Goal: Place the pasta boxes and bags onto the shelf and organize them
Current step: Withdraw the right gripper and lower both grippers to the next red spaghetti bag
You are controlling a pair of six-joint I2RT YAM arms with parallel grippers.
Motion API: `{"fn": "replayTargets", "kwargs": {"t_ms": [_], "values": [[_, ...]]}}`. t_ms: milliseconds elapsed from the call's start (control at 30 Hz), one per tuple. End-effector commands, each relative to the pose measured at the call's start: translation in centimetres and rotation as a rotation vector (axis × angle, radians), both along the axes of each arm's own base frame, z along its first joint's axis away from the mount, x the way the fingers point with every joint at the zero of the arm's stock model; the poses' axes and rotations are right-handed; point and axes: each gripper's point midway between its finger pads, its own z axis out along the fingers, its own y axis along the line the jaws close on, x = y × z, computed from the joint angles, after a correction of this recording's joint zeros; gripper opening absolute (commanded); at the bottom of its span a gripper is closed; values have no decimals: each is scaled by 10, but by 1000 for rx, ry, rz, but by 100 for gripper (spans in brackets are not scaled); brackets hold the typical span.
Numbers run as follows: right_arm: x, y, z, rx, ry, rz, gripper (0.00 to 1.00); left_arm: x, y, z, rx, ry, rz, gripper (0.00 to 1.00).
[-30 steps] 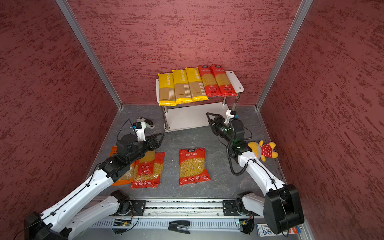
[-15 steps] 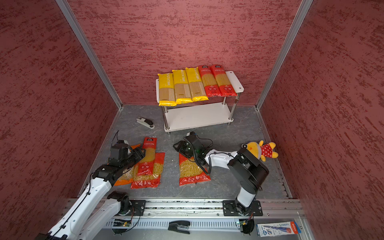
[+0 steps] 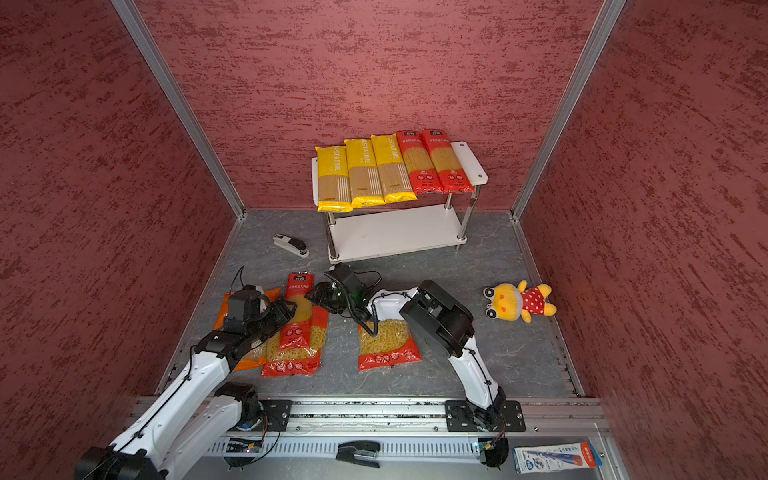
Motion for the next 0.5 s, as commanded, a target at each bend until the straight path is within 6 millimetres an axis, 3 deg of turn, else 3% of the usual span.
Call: {"fn": "replayTargets", "kwargs": {"t_ms": [0, 267, 467], "values": [[-2, 14, -10, 10, 30, 45, 54, -5, 1, -7, -24, 14, 19, 62], [-7, 38, -25, 43, 71, 114, 51, -6, 0, -9, -39, 6, 26, 62], [-6, 34, 0, 129, -31, 102, 28, -2, -4, 0, -56, -30, 8, 62]]}}
